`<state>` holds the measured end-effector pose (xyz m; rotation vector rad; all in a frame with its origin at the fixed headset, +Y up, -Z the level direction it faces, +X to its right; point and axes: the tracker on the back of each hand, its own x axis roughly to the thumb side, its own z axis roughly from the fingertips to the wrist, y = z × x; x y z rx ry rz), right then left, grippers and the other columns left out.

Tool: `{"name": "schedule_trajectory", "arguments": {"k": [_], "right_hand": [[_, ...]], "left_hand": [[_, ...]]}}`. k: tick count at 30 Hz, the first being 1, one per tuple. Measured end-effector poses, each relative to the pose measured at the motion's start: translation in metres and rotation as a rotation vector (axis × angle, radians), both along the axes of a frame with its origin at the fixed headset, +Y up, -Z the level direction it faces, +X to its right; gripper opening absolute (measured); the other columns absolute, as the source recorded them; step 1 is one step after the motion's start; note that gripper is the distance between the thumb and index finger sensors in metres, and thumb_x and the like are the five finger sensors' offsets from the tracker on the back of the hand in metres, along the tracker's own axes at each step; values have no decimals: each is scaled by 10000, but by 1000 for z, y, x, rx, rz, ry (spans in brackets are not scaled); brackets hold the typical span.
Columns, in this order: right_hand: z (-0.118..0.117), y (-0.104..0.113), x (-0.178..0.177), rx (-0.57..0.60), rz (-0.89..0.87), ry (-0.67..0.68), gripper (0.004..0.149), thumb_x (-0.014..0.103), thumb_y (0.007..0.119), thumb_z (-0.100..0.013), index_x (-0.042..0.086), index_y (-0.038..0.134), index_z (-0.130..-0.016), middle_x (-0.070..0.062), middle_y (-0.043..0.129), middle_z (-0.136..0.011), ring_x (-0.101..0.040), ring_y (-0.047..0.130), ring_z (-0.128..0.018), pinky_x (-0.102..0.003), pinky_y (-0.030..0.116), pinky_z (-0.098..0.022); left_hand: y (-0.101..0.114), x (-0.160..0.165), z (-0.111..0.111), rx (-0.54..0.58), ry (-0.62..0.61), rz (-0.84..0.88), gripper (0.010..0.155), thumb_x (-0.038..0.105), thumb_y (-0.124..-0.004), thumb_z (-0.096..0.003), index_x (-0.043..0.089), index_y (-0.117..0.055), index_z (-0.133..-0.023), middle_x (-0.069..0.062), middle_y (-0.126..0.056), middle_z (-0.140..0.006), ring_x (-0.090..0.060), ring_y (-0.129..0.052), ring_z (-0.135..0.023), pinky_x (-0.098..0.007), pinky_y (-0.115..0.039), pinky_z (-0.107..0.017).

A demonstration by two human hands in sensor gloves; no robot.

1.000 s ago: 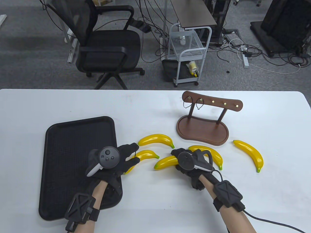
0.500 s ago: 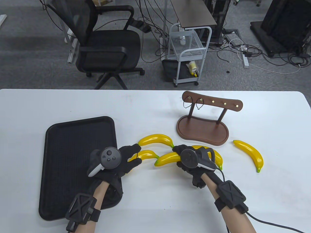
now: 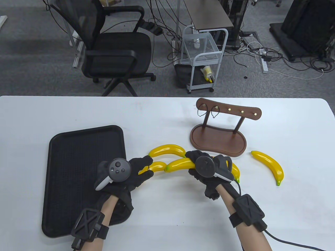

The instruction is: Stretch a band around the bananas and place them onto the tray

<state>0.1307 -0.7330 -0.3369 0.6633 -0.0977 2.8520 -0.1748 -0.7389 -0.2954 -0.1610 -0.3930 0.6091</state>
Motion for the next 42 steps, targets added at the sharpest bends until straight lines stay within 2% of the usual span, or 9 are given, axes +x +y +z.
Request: {"name": "schedule_trajectory", "arguments": {"k": [15,26,34,42], "right_hand": [[9,17,-14,40,-61,-25,695,328,959,-426,145,634,-1012,-121,773,-999,-372,893,-789,-488,822,-528],[17,14,-29,52,-52,21,692,326,961,-423,146,639,-1008,-123,775,-998,-375,897,-785,-487,823,-529],[23,14,-40,71,-30,62,691,321,964,-420,146,640,-1006,-122,772,-999,-375,894,-788,-488,821,-535],[27,17,-44,96,-42,88,690,308,965,-417,147,640,-1004,-125,766,-1001,-380,892,-789,-491,822,-538]], "left_hand": [[-4,6,0,-60,-25,72,662,588,-615,-527,248,-574,-1093,3,-747,-1119,-289,-781,-1054,-510,-560,-843],[-7,14,-1,-105,-51,102,741,625,-605,-525,151,-592,-1095,-47,-826,-1052,-301,-859,-978,-539,-615,-806],[-14,15,-5,-208,-67,189,805,643,-599,-527,90,-578,-1112,-94,-832,-1047,-344,-867,-956,-570,-622,-780],[-12,15,-4,-228,-89,233,819,639,-602,-537,71,-560,-1124,-127,-806,-1067,-370,-855,-971,-588,-618,-773]]}}
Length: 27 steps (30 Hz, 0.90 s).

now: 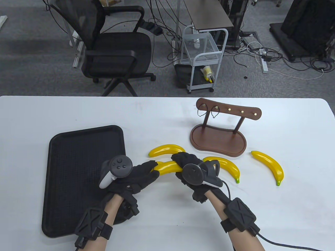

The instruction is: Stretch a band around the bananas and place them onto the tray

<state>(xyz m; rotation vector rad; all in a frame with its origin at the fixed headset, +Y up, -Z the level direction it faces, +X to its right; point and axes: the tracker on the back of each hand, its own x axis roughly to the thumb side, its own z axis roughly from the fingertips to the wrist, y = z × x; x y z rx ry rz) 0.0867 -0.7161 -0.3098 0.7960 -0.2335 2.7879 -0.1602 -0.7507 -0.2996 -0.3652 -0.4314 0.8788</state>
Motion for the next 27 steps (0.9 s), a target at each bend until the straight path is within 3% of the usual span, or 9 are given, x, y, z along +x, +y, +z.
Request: {"name": "schedule_trajectory", "arguments": {"k": [27], "right_hand": [[24,2,-29,148,100,83,692,276,960,-420,141,630,-1014,-133,745,-1011,-390,881,-814,-499,834,-557]], "left_hand": [[-3,1,1,-42,-29,22,825,624,-644,-558,43,-538,-1134,-200,-767,-1100,-428,-827,-983,-618,-609,-761]]}}
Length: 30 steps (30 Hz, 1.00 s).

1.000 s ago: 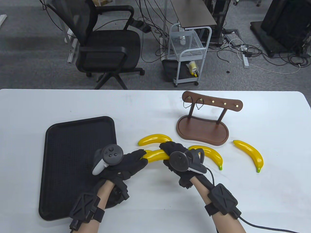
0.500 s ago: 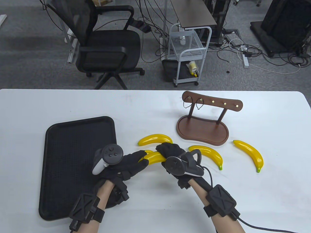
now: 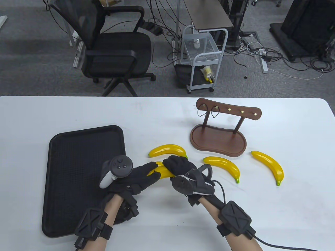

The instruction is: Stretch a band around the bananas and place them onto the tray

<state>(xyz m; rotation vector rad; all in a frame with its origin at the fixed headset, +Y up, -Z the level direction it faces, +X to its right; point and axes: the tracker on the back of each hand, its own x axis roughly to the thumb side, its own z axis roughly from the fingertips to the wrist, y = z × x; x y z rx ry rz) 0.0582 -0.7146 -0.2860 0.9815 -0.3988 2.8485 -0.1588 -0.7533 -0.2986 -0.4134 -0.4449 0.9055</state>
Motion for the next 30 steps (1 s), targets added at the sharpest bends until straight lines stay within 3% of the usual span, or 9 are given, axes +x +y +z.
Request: {"name": "schedule_trajectory", "arguments": {"k": [9,17,30], "right_hand": [[-5,-3,6,-68,-49,31,703,320,892,-467,150,551,-1058,-125,675,-1044,-379,818,-854,-492,792,-590],[-14,-2,18,-213,-177,71,741,465,817,-486,163,511,-1090,-133,625,-1097,-402,774,-904,-528,755,-603],[-35,-16,41,-579,-463,97,873,633,696,-496,134,383,-1140,-145,576,-1142,-495,760,-910,-589,742,-578]], "left_hand": [[0,-2,0,20,42,7,798,631,-691,-584,88,-528,-1146,-176,-742,-1126,-413,-800,-1002,-610,-590,-779],[6,-8,0,51,57,3,795,634,-712,-582,125,-509,-1158,-150,-710,-1153,-404,-769,-1026,-602,-569,-795],[17,-9,4,141,50,-17,784,624,-727,-566,186,-476,-1166,-100,-652,-1192,-364,-701,-1083,-560,-525,-834]]}}
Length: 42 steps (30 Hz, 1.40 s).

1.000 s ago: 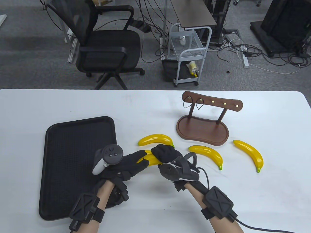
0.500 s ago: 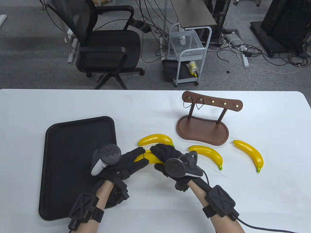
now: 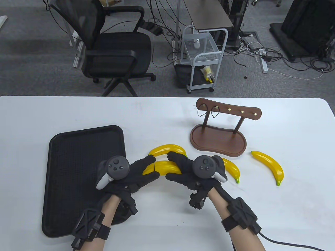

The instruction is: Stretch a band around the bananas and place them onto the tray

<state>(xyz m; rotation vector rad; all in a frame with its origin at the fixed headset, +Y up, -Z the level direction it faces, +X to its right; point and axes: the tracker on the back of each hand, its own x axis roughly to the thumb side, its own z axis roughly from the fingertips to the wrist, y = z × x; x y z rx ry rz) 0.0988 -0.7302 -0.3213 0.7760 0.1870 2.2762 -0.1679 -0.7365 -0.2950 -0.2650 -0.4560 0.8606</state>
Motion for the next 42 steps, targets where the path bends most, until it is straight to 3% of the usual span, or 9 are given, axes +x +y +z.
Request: {"name": "schedule_trajectory", "arguments": {"k": [10,20,42], "right_hand": [[-3,-2,3,-45,-75,23,867,652,715,-481,115,474,-1119,-160,643,-1092,-430,835,-831,-550,779,-541],[0,-1,1,17,-116,10,832,580,781,-467,94,527,-1092,-185,667,-1068,-431,836,-796,-571,755,-529],[10,6,-13,88,-30,55,828,549,771,-483,83,488,-1106,-203,613,-1090,-453,799,-816,-596,726,-545]], "left_hand": [[3,1,2,26,-21,5,783,614,-749,-549,223,-464,-1164,-68,-625,-1210,-339,-676,-1106,-542,-513,-850],[6,6,5,73,-25,-82,778,604,-753,-543,270,-435,-1169,-34,-589,-1232,-336,-680,-1102,-535,-520,-849],[9,11,9,104,-31,-137,786,607,-761,-533,281,-436,-1171,-33,-588,-1233,-346,-680,-1092,-543,-522,-846]]}}
